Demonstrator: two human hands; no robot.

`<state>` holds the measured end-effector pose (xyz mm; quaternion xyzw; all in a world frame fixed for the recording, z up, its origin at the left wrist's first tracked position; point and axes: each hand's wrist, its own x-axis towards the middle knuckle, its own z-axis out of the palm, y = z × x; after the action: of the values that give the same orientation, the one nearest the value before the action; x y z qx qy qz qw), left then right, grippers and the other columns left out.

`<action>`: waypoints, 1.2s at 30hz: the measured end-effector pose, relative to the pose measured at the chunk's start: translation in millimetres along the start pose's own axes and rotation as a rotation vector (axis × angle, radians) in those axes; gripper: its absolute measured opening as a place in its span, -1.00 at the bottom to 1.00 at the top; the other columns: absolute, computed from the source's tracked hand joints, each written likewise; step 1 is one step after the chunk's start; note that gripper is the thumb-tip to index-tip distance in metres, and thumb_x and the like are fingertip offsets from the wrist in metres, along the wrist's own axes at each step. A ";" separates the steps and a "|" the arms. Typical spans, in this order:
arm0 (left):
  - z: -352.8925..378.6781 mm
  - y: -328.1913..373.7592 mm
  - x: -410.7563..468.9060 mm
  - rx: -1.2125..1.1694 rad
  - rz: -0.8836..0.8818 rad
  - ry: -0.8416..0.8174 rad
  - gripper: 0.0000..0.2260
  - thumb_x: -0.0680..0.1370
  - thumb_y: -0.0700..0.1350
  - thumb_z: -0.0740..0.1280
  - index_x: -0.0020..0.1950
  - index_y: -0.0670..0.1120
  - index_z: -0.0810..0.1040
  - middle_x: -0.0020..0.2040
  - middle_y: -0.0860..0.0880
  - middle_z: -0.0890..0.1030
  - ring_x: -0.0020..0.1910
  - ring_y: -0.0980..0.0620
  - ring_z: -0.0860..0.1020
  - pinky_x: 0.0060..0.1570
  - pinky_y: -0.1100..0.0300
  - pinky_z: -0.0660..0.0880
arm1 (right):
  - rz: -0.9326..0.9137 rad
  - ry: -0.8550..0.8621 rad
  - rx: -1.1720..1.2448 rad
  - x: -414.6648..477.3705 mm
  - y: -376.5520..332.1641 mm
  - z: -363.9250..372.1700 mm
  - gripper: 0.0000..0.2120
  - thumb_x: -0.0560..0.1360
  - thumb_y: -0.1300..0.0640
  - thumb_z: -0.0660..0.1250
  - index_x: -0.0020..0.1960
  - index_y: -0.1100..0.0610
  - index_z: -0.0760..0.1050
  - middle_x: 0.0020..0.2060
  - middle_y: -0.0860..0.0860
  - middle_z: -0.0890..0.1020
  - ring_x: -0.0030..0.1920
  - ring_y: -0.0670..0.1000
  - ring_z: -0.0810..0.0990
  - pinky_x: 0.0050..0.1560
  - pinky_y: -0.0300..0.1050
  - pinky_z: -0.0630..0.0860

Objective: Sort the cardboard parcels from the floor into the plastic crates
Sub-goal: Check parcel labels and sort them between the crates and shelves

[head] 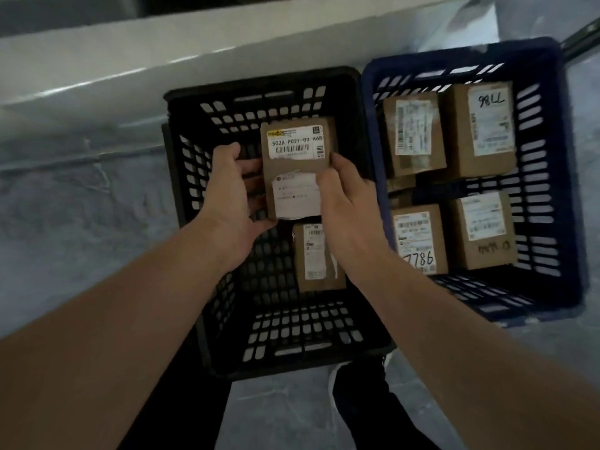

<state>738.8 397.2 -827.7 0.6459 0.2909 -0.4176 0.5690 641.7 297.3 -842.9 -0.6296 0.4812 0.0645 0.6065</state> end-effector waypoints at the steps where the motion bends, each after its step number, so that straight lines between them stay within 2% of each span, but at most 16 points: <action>1: -1.1 -6.4 13.4 0.007 -0.011 -0.009 -0.53 0.64 0.26 0.11 0.22 -0.02 0.63 -0.02 -0.05 0.76 0.07 -0.08 0.69 0.24 -0.17 0.54 | 0.009 -0.015 -0.010 8.9 10.3 3.0 -0.37 0.66 -0.23 0.15 0.71 -0.17 0.25 0.46 -0.07 0.38 0.19 -0.31 0.46 0.20 -0.39 0.45; 3: -2.0 -18.2 37.0 0.023 -0.024 -0.036 -0.53 0.64 0.26 0.10 0.23 0.00 0.63 0.01 -0.07 0.75 0.09 -0.07 0.68 0.24 -0.13 0.54 | 0.034 -0.030 -0.026 26.3 29.7 6.3 -0.43 0.74 -0.13 0.12 0.74 -0.16 0.19 0.40 -0.12 0.29 0.08 -0.40 0.35 0.02 -0.53 0.25; 5: 0.3 -26.2 54.8 0.041 -0.030 -0.078 -0.53 0.65 0.26 0.09 0.26 0.01 0.62 0.02 -0.07 0.75 0.09 -0.06 0.68 0.22 -0.10 0.56 | 0.029 -0.007 -0.035 41.1 40.8 10.6 -0.43 0.72 -0.15 0.12 0.72 -0.17 0.23 0.42 -0.11 0.35 0.16 -0.33 0.39 0.15 -0.46 0.27; 7: 4.7 -29.4 68.2 0.048 -0.039 -0.107 -0.53 0.64 0.26 0.08 0.27 0.03 0.62 0.08 -0.08 0.73 0.12 -0.08 0.67 0.22 -0.09 0.57 | 0.013 0.029 -0.035 56.0 50.3 16.4 -0.34 0.60 -0.27 0.12 0.68 -0.15 0.31 0.47 -0.06 0.47 0.33 -0.19 0.49 0.42 -0.12 0.43; 9: 8.7 -30.9 80.5 0.058 -0.039 -0.119 -0.54 0.64 0.26 0.08 0.21 0.05 0.65 0.10 -0.07 0.72 0.12 -0.08 0.68 0.15 -0.05 0.60 | 0.030 0.067 -0.011 68.2 58.3 19.3 -0.25 0.52 -0.31 0.11 0.68 -0.11 0.32 0.47 -0.06 0.51 0.41 -0.06 0.52 0.52 0.10 0.44; 13: 16.2 -30.0 99.9 0.078 -0.024 -0.137 -0.55 0.66 0.24 0.06 0.10 0.05 0.67 -0.03 -0.01 0.76 -0.03 -0.02 0.73 -0.21 0.15 0.65 | 0.057 0.090 0.009 82.2 58.6 18.8 -0.33 0.57 -0.25 0.16 0.65 -0.07 0.33 0.43 -0.08 0.55 0.38 -0.06 0.55 0.47 0.09 0.50; 16: 20.1 -27.3 110.3 0.091 -0.022 -0.151 -0.55 0.66 0.24 0.05 0.15 0.05 0.66 0.04 0.00 0.73 0.05 -0.03 0.70 -0.17 0.15 0.62 | 0.084 0.093 0.032 92.9 61.3 19.0 -0.50 0.70 -0.13 0.20 0.62 -0.06 0.37 0.30 -0.15 0.63 0.27 -0.14 0.61 0.35 -0.05 0.57; 19: 21.9 -25.3 114.8 0.109 -0.021 -0.165 -0.55 0.66 0.24 0.04 0.15 0.06 0.65 0.06 0.01 0.72 0.09 0.00 0.66 -0.12 0.11 0.58 | 0.077 0.080 0.031 99.1 61.1 18.1 -0.72 0.73 -0.06 0.20 0.41 -0.16 0.49 0.10 -0.26 0.68 0.04 -0.32 0.65 0.08 -0.26 0.56; 22: 20.4 -22.6 111.1 0.115 -0.009 -0.170 -0.56 0.67 0.23 0.04 0.09 0.07 0.66 -0.07 0.09 0.74 0.07 0.04 0.65 -0.05 0.08 0.58 | 0.074 0.099 0.036 91.7 52.1 20.1 -0.67 0.70 -0.12 0.18 0.41 -0.14 0.52 0.14 -0.21 0.70 0.09 -0.24 0.67 0.20 -0.12 0.59; 24: 17.3 -19.1 101.2 0.139 0.014 -0.179 -0.59 0.68 0.22 0.04 0.02 0.11 0.64 -0.26 0.19 0.72 -0.07 0.13 0.63 -0.11 0.11 0.55 | 0.061 0.117 0.058 81.0 45.6 21.0 -0.61 0.67 -0.15 0.17 0.44 -0.10 0.53 0.19 -0.15 0.70 0.18 -0.13 0.67 0.29 0.00 0.60; 26: 13.7 -13.0 83.8 0.200 0.052 -0.194 -0.61 0.68 0.21 0.02 -0.04 0.14 0.60 -0.36 0.25 0.67 -0.23 0.24 0.61 -0.17 0.16 0.49 | 0.060 0.112 0.101 66.0 34.1 20.6 -0.63 0.70 -0.12 0.17 0.42 -0.08 0.54 0.18 -0.13 0.71 0.18 -0.11 0.67 0.25 -0.02 0.60; 28: 9.7 -5.0 62.7 0.230 0.080 -0.203 -0.64 0.69 0.20 0.02 -0.04 0.17 0.58 -0.34 0.27 0.66 -0.30 0.30 0.59 -0.19 0.20 0.45 | 0.074 0.105 0.131 49.5 20.4 20.0 -0.63 0.72 -0.13 0.17 0.44 -0.06 0.54 0.19 -0.12 0.71 0.19 -0.11 0.67 0.23 -0.07 0.58; 31: 4.6 11.5 22.9 0.234 0.112 -0.193 -0.68 0.69 0.19 0.02 0.00 0.21 0.55 -0.21 0.28 0.63 -0.20 0.30 0.56 -0.08 0.19 0.42 | 0.062 0.076 0.159 16.5 -13.3 19.5 -0.46 0.60 -0.25 0.18 0.47 -0.04 0.53 0.23 -0.07 0.70 0.23 -0.04 0.66 0.27 0.03 0.58; 33: 3.4 23.3 -11.4 0.252 0.162 -0.170 -0.68 0.71 0.15 0.01 0.00 0.20 0.55 -0.30 0.33 0.64 -0.30 0.38 0.59 -0.10 0.23 0.44 | 0.024 0.038 0.181 -8.4 -36.7 16.7 -0.39 0.55 -0.28 0.17 0.49 -0.01 0.52 0.13 -0.06 0.72 0.15 -0.04 0.68 0.22 0.06 0.60; 35: -0.2 34.8 -47.3 0.278 0.253 -0.145 -0.66 0.72 0.10 0.02 0.01 0.13 0.58 -0.36 0.33 0.64 -0.39 0.42 0.57 -0.28 0.35 0.51 | -0.016 -0.006 0.210 -37.5 -61.5 10.3 -0.48 0.56 -0.23 0.18 0.39 -0.01 0.56 -0.06 -0.06 0.70 -0.03 -0.06 0.68 0.08 0.08 0.64; 36: -3.0 39.9 -65.1 0.260 0.281 -0.139 -0.65 0.71 0.10 0.03 0.08 0.11 0.61 -0.29 0.31 0.65 -0.36 0.42 0.57 -0.33 0.39 0.50 | -0.034 -0.028 0.222 -51.7 -72.3 6.8 -0.53 0.55 -0.21 0.18 0.32 -0.01 0.59 -0.10 -0.04 0.68 -0.07 -0.03 0.66 0.08 0.17 0.64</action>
<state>742.1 399.4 -751.4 0.7179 0.1015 -0.4116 0.5522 667.2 315.9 -759.5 -0.5658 0.4660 0.0091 0.6801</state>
